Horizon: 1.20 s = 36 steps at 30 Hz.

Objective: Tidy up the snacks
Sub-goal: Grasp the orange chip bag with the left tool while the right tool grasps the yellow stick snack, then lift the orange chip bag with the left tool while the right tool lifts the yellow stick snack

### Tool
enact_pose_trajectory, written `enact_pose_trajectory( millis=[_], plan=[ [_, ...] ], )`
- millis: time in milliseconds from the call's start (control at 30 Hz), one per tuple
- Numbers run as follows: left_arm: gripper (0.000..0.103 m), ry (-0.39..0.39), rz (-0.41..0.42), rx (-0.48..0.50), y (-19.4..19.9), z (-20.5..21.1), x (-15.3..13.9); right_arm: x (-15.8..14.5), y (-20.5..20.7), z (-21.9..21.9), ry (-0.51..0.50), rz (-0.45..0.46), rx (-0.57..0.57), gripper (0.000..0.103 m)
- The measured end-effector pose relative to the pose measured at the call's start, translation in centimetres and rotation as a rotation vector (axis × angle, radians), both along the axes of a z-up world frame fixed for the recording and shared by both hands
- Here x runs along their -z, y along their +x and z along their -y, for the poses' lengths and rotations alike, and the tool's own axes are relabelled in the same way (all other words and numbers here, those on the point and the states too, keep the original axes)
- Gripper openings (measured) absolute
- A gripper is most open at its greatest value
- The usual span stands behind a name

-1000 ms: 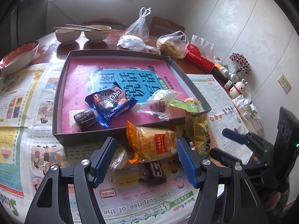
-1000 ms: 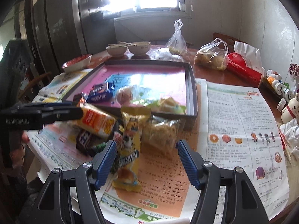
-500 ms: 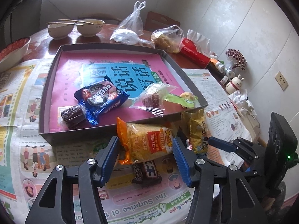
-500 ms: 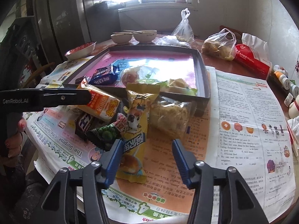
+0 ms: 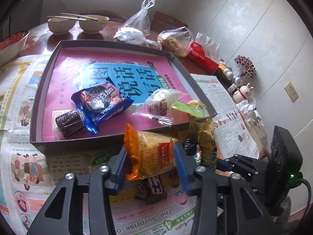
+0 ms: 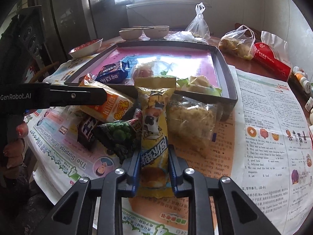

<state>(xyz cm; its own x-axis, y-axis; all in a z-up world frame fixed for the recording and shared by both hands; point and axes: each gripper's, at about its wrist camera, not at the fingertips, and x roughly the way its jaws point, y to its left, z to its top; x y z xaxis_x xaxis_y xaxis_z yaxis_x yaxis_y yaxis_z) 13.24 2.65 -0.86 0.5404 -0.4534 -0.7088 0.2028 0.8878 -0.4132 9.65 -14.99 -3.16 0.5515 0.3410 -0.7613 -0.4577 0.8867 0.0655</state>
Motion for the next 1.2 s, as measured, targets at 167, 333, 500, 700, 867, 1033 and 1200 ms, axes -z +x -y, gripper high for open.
enact_pose_trajectory(
  millis=[167, 333, 500, 700, 867, 1033, 1200],
  plan=[
    [0.043, -0.012, 0.022, 0.036, -0.2, 0.7, -0.4, 0.0, 0.1, -0.3, 0.002, 0.006, -0.001, 0.025],
    [0.043, -0.020, 0.011, 0.061, 0.2, 1.5, 0.0, 0.1, 0.3, -0.4, 0.015, 0.007, -0.001, 0.025],
    [0.043, -0.039, -0.013, 0.056, 1.2, 2.2, 0.8, 0.1, 0.4, -0.2, 0.031, 0.006, -0.003, 0.025],
    [0.026, -0.060, -0.027, 0.031, 1.8, 1.9, 1.6, -0.1, 0.4, 0.1, 0.041, 0.008, 0.004, 0.025],
    [0.023, -0.084, -0.005, 0.021, 1.4, 1.3, 1.1, -0.9, 0.3, 0.6, 0.062, 0.028, 0.024, 0.025],
    [0.022, -0.088, 0.041, -0.014, 0.5, 0.0, -0.2, -1.6, 0.2, 0.9, 0.078, 0.038, 0.032, 0.025],
    [0.022, -0.112, 0.084, -0.060, -0.3, -1.9, -1.6, -2.2, 0.0, 0.9, 0.085, 0.050, 0.035, 0.025]
  ],
)
